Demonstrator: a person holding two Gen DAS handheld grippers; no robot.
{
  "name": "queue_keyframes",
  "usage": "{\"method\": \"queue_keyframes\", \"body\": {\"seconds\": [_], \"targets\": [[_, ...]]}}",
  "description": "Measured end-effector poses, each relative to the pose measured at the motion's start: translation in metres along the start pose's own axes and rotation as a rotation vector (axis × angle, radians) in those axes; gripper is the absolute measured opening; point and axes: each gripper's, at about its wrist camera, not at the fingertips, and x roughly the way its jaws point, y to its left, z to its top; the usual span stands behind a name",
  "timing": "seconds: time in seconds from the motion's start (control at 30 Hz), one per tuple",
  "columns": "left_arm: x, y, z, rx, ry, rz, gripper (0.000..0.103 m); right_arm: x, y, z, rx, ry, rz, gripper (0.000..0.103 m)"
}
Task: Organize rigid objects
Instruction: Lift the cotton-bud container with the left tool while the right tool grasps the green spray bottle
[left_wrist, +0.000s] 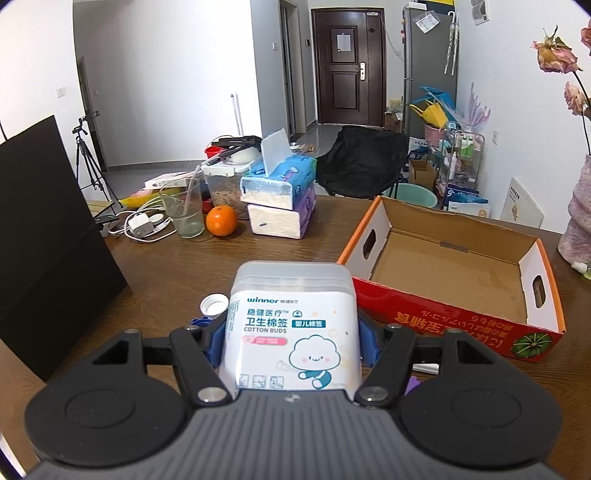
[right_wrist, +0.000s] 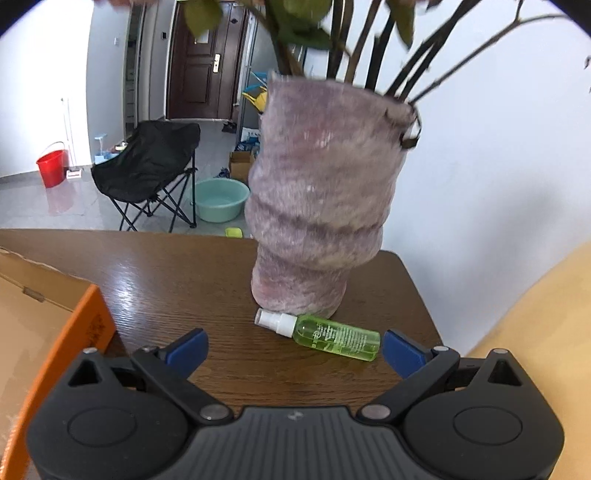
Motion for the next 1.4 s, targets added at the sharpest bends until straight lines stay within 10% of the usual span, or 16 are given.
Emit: {"method": "queue_keyframes", "body": {"seconds": [0.8, 1.4], "targets": [[0.038, -0.072, 0.019, 0.066, 0.090, -0.205, 0.066, 0.063, 0.000, -0.006, -0.022, -0.010, -0.075, 0.099], [0.052, -0.104, 0.031, -0.017, 0.184, -0.173, 0.066, 0.125, 0.003, -0.006, -0.113, 0.055, -0.060, 0.096]]}}
